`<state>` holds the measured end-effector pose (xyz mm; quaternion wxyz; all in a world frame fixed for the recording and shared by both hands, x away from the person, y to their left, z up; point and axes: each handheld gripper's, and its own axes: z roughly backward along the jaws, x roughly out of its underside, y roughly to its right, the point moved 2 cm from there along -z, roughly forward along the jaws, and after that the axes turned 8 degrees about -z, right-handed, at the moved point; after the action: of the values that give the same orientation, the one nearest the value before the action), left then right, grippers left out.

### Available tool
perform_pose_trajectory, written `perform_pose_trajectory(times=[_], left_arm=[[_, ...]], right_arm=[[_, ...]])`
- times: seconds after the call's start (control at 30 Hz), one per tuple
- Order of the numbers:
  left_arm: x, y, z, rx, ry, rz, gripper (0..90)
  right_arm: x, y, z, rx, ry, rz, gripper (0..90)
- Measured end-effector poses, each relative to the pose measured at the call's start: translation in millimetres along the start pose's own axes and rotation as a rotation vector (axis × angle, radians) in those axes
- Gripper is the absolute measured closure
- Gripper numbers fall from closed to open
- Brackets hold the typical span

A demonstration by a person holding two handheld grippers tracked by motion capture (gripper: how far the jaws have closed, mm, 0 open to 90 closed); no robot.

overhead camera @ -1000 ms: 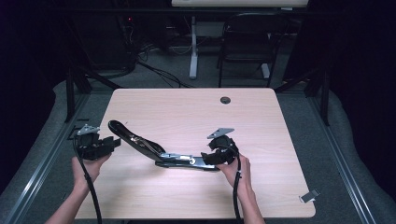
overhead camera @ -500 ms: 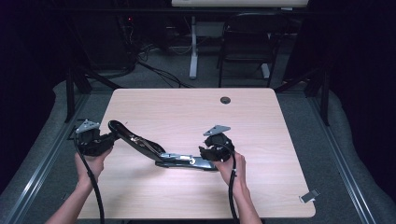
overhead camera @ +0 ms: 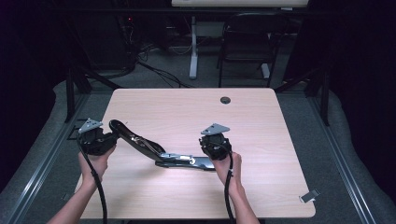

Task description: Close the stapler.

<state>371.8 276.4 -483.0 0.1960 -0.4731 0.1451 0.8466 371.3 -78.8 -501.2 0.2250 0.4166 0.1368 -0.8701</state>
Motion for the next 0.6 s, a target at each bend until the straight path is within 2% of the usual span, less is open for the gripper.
perform_pose_trajectory(times=[0.27, 0.4, 0.6], left_arm=[[-1.1, 1.8, -0.1, 0.002, 0.01, 0.001, 88.7], [-5.7, 5.5, -0.1, 0.011, 0.007, -0.013, 88.8], [-11.3, 12.2, -2.5, 0.014, 0.021, -0.024, 88.9]], right_arm=[[-14.6, -18.9, -7.8, -0.019, 0.05, 0.039, 89.4], [-20.4, -26.2, -10.2, -0.036, 0.066, 0.043, 90.0], [-20.8, -28.1, -14.6, -0.043, 0.07, 0.051, 90.0]])
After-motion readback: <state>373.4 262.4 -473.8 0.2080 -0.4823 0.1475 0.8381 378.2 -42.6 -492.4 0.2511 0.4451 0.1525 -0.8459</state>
